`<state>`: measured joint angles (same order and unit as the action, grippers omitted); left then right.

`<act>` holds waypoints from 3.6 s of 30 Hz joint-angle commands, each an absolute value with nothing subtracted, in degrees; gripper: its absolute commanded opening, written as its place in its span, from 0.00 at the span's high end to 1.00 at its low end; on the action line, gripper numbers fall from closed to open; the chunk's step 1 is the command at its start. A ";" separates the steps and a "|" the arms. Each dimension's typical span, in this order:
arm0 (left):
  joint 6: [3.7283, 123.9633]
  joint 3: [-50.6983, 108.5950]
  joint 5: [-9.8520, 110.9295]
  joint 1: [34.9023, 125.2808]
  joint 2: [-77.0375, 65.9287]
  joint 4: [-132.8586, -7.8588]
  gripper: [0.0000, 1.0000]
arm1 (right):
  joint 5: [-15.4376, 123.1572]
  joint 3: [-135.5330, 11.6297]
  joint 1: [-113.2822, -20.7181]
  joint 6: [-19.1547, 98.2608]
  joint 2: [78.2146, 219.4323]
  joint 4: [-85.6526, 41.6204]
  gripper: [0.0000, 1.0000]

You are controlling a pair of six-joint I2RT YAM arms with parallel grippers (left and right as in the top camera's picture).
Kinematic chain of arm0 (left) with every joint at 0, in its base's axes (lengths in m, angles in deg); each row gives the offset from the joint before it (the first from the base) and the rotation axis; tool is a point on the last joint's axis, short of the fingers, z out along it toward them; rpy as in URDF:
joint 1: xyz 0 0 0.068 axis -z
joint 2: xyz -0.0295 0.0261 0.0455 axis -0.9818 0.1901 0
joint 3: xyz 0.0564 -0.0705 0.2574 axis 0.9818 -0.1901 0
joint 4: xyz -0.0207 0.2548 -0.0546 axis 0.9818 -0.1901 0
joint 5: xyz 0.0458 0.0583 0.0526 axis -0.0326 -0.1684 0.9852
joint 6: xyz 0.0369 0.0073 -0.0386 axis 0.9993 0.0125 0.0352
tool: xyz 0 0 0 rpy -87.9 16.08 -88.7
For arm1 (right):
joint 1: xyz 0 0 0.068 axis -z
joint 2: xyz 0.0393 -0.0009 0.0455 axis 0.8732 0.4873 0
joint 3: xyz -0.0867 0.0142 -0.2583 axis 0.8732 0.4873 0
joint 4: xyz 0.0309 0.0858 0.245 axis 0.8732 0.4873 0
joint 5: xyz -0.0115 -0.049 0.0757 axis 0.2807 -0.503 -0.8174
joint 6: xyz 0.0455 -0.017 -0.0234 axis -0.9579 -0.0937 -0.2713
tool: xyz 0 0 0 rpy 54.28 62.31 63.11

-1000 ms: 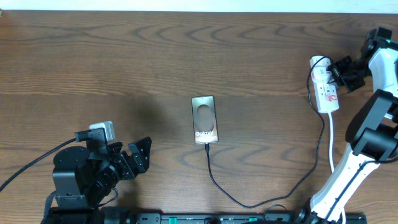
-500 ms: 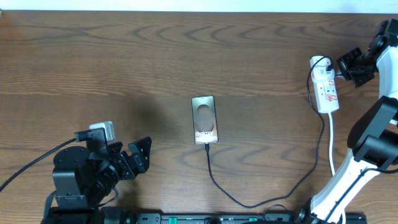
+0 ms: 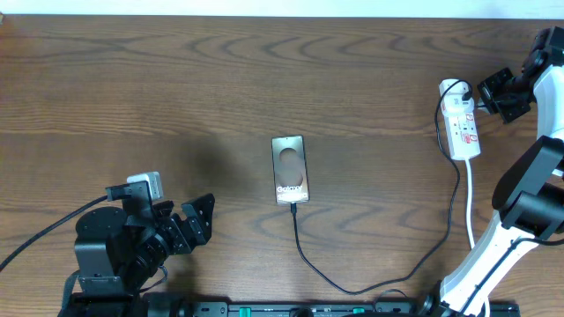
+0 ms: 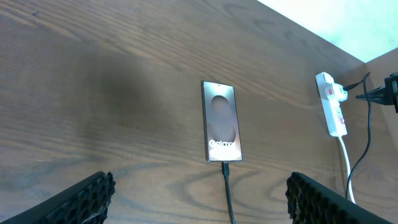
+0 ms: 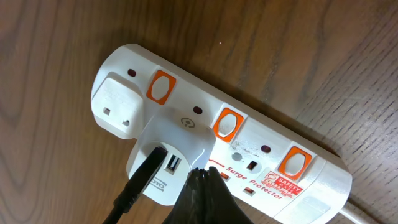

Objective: Plug charger to phone and switch on socket

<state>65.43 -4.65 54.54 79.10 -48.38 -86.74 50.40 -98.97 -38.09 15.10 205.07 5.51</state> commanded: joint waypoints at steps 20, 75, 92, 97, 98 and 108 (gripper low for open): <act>65.98 -4.84 54.89 78.83 -48.47 -86.70 0.10 | 49.70 -98.73 -41.39 14.31 216.46 4.86 0.99; 65.98 -4.84 54.89 78.83 -48.47 -86.70 0.10 | 59.16 -86.68 -55.54 30.59 119.11 -13.28 0.99; 65.98 -4.84 54.89 78.83 -48.47 -86.70 0.10 | 59.40 -74.57 -56.61 35.01 100.57 -22.40 0.96; 65.98 -4.84 54.89 78.83 -48.47 -86.70 0.10 | 60.71 -74.57 -60.61 41.35 97.19 -23.60 0.93; 65.98 -4.82 54.89 78.83 -48.47 -86.70 0.10 | 61.50 -74.57 -61.02 42.33 96.47 -23.71 0.92; 65.98 -4.84 54.89 78.83 -48.47 -86.70 0.10 | 70.20 -74.57 -62.81 47.99 86.10 -24.39 0.87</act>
<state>65.45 -4.65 54.54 79.10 -48.38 -86.74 65.21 -74.64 -62.22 44.45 88.68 -24.26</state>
